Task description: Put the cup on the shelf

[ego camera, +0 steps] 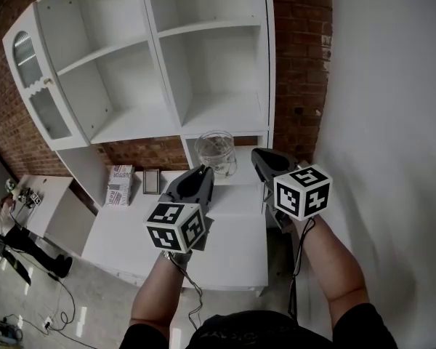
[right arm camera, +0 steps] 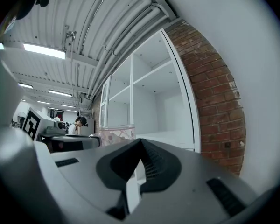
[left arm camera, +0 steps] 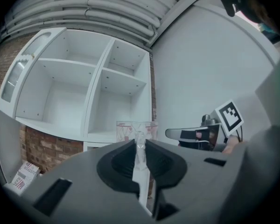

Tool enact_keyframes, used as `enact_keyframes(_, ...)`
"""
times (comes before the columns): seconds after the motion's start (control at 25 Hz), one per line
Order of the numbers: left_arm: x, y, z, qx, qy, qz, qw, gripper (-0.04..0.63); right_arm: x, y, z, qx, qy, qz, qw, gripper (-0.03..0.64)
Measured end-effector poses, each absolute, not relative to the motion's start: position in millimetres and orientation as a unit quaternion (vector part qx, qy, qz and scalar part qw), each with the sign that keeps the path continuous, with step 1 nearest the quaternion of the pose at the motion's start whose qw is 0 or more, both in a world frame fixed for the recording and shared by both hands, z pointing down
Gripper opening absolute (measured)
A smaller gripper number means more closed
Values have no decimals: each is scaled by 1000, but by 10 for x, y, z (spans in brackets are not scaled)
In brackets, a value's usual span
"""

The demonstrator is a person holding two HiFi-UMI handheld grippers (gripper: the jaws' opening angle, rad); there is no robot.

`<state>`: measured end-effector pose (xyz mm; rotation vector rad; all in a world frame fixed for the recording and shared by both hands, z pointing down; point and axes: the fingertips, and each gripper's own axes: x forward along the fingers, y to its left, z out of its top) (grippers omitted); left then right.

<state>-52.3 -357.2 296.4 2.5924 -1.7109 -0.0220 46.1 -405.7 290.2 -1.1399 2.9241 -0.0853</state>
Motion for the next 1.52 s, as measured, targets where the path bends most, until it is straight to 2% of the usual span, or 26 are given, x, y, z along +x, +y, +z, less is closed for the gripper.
enact_keyframes(0.88,-815,-4726,2526,834,-551,-10,-8,35,106,-4970,2700,-374,927,-12,-5,0)
enact_keyframes(1.52,-968,-5483,2636,819,-574,4,0,35,102,-5473,2733,-389,921,-23,1,0)
